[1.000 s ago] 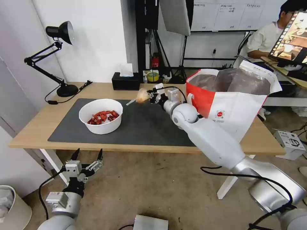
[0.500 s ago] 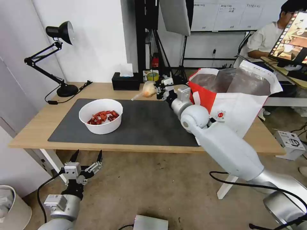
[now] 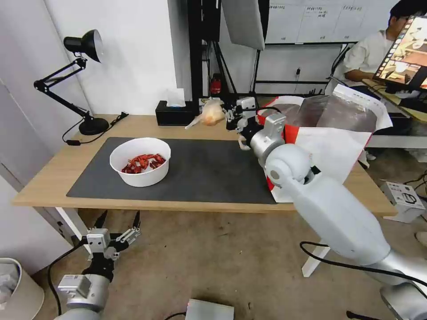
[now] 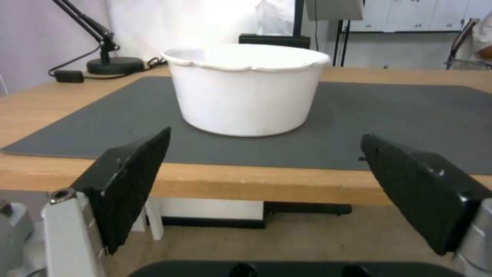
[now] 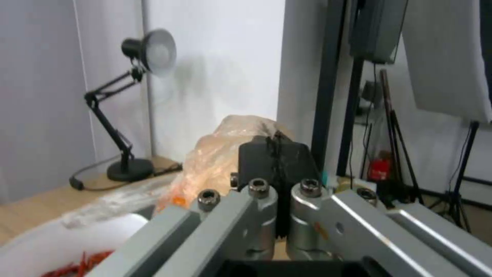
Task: Pick up the trash from the table and place it into the takeout bag.
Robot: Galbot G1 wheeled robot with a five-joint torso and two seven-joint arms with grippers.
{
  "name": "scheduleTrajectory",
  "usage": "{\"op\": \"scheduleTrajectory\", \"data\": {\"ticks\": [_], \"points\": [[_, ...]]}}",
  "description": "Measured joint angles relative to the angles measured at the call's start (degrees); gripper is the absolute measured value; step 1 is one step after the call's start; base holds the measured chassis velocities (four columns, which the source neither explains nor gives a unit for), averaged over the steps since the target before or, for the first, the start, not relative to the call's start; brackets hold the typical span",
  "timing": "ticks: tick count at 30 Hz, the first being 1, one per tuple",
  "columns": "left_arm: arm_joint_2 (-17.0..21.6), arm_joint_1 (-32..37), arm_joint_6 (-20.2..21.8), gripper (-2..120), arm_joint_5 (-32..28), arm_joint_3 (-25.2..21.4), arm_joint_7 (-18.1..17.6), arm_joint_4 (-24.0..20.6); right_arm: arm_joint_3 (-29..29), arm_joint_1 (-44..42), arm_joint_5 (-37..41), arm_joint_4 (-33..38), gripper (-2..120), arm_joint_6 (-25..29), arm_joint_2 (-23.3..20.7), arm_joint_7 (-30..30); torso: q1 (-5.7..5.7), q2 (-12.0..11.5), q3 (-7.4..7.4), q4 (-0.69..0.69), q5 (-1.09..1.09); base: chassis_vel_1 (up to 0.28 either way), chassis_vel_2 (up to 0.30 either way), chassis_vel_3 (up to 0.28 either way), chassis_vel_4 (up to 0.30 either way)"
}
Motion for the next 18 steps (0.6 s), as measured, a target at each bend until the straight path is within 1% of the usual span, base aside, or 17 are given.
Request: {"op": "scheduleTrajectory", "data": {"ticks": [4,6,7,10,11,14,15,18], "points": [[-0.2,0.1,0.0,100,0.2,0.0,0.0,-0.1,1.5,-0.5,0.4,2.1,0,-0.3,-0.9,0.4,0.00,0.0,0.00,0.00,0.00,0.000,0.000,0.000,0.000],[-0.3,0.2,0.0,100,0.3,0.0,0.0,-0.2,3.8,-1.6,0.9,4.2,0,-0.6,-2.2,0.4,0.00,0.0,0.00,0.01,0.00,0.000,0.000,0.000,0.000],[-0.3,0.2,0.0,100,0.3,0.0,0.0,-0.2,3.8,-1.6,0.9,4.2,0,-0.6,-2.2,0.4,0.00,0.0,0.00,0.01,0.00,0.000,0.000,0.000,0.000],[-0.4,0.3,0.0,100,0.7,0.0,0.0,-0.3,7.4,-3.8,1.7,7.1,0,-0.8,-5.0,0.4,0.00,0.0,0.00,0.00,0.01,0.000,0.000,0.000,0.000],[-0.4,0.3,0.0,100,0.7,0.0,0.0,-0.3,7.4,-3.8,1.7,7.1,0,-0.8,-5.0,0.4,0.00,0.0,0.00,0.00,0.01,0.000,0.000,0.000,0.000],[-0.5,0.2,0.0,100,0.9,0.2,0.0,-0.3,11.9,-6.8,2.9,10.7,0,-1.4,-8.9,0.4,0.00,0.0,0.00,0.00,0.01,0.000,0.000,0.000,0.000],[-0.5,0.2,0.0,100,0.9,0.2,0.0,-0.3,11.9,-6.8,2.9,10.7,0,-1.4,-8.9,0.4,0.00,0.0,0.00,0.00,0.01,0.000,0.000,0.000,0.000],[-0.5,0.0,0.0,100,1.1,0.7,0.0,-0.3,16.2,-10.4,3.9,13.5,0,-2.1,-12.4,0.3,0.00,0.0,0.00,-0.01,0.01,0.000,0.000,0.000,0.000]]}}
